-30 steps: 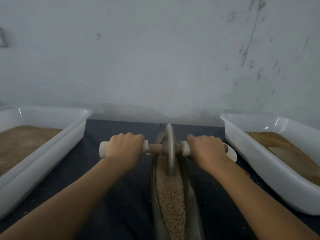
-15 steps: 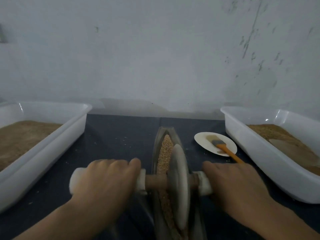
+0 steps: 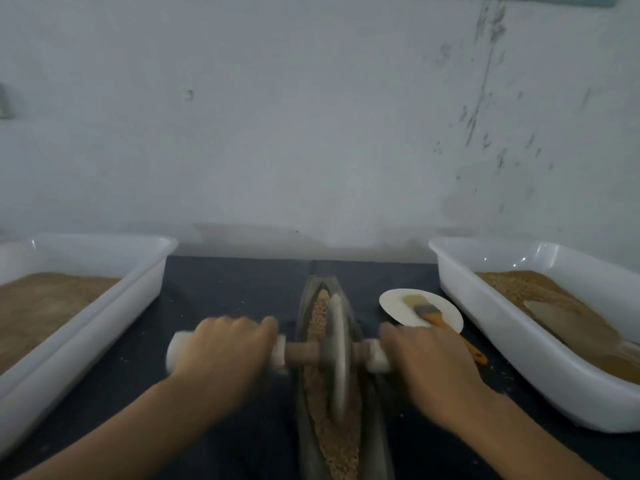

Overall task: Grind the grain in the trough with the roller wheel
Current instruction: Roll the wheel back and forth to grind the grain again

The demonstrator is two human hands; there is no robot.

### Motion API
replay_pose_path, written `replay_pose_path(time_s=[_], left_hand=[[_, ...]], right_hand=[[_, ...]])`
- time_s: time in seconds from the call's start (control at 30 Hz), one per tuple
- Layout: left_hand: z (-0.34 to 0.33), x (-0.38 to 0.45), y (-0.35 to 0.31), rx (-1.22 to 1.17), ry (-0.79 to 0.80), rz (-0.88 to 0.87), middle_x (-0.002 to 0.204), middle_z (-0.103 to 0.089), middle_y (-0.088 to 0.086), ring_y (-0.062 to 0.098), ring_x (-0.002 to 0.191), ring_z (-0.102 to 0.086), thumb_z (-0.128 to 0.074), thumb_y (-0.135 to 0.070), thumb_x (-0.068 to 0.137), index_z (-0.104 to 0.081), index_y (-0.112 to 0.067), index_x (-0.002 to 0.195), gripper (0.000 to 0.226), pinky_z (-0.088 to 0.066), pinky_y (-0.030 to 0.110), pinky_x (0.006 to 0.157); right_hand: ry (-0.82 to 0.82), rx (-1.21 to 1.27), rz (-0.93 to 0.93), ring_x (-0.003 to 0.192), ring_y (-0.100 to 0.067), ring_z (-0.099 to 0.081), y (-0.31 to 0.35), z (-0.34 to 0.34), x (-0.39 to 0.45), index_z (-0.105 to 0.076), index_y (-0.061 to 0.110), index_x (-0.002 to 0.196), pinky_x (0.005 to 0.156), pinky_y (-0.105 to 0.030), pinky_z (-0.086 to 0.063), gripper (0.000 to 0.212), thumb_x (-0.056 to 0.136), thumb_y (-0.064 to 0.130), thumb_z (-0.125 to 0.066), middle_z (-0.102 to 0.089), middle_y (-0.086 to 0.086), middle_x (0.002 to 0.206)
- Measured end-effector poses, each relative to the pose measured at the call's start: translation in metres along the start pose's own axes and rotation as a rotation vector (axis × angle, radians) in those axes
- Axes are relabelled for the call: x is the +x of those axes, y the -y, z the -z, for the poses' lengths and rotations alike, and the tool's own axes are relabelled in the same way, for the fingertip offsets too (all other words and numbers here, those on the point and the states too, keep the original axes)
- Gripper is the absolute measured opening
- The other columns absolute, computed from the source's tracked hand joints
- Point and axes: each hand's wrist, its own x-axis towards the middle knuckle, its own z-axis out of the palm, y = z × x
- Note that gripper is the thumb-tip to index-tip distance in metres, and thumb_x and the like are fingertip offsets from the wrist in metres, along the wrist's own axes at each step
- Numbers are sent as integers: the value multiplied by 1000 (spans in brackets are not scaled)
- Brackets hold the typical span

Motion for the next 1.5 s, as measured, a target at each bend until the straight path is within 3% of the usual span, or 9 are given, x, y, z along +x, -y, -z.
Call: replay_pose_path(time_s=[0.13, 0.2, 0.33, 0.7, 0.87, 0.97, 1.03, 1.2, 1.5], left_hand=[[18, -59, 2, -191, -255, -240, 59, -54, -6, 23, 49, -59, -61, -52, 67, -59, -24, 78, 30, -48, 34, 47], [28, -66, -2, -136, -135, -227, 65, -49, -11, 17, 60, -62, -47, -58, 77, -46, -33, 81, 25, -47, 31, 57], [4, -30, -3, -3, -19, -12, 86, -48, -13, 11, 81, -54, -47, -52, 88, -23, -37, 86, 29, -30, 30, 66], [-8, 30, 7, -8, -28, 47, 86, -56, -9, 15, 77, -55, -61, -39, 84, -34, -33, 87, 28, -35, 30, 65], [16, -41, 8, -222, 285, -65, 77, -44, -18, 1, 69, -41, -54, -55, 84, -31, -45, 76, 26, -33, 27, 69], [25, -50, 6, -183, 373, -67, 80, -43, -18, 4, 72, -40, -51, -56, 85, -28, -43, 77, 28, -31, 30, 70], [18, -39, 3, -142, 313, -41, 79, -44, -16, 6, 72, -42, -52, -55, 84, -29, -42, 81, 26, -33, 31, 68], [-17, 32, 7, -79, -2, 119, 91, -58, -8, 18, 79, -54, -58, -40, 84, -34, -34, 86, 25, -39, 33, 68], [-8, -6, 3, -66, 26, 53, 72, -46, -12, 12, 65, -44, -59, -42, 84, -33, -36, 83, 26, -37, 31, 61]], right_hand=[[328, 65, -57, 97, -15, -56, 7, 25, -30, -25, 40, 86, 71, -34, -41, 38, 80, 44, -62, -55, 13, 106], [410, 90, -63, 100, -15, -54, 7, 30, -32, -27, 41, 90, 80, -36, -44, 35, 82, 42, -61, -53, 13, 109], [59, -9, 25, 58, -11, -56, 7, 15, -20, -31, 34, 78, 44, -23, -22, 58, 52, 40, -82, -60, 8, 71], [7, -11, -80, 79, -15, -59, -4, -12, 28, -43, 29, 100, 63, -30, -41, 25, 85, 38, -61, -64, 5, 94], [-64, 57, 181, 41, -8, -51, 6, 30, -26, -54, 30, 66, 39, -13, -14, 53, 26, 40, -86, -54, 10, 53], [199, 77, 130, 75, -9, -60, 12, 39, -26, -43, 37, 89, 60, -27, -47, 40, 67, 44, -76, -56, 14, 80], [248, 20, 26, 82, -12, -53, 11, 29, -18, -26, 38, 88, 61, -26, -37, 32, 85, 41, -58, -49, 13, 84], [25, -75, -65, 77, -19, -60, -4, -6, 41, -41, 28, 93, 60, -32, -39, 23, 85, 33, -61, -63, 3, 89], [-48, -109, 71, 63, -15, -58, -4, 3, 7, -37, 32, 82, 47, -29, -36, 38, 71, 40, -73, -61, 6, 73]])
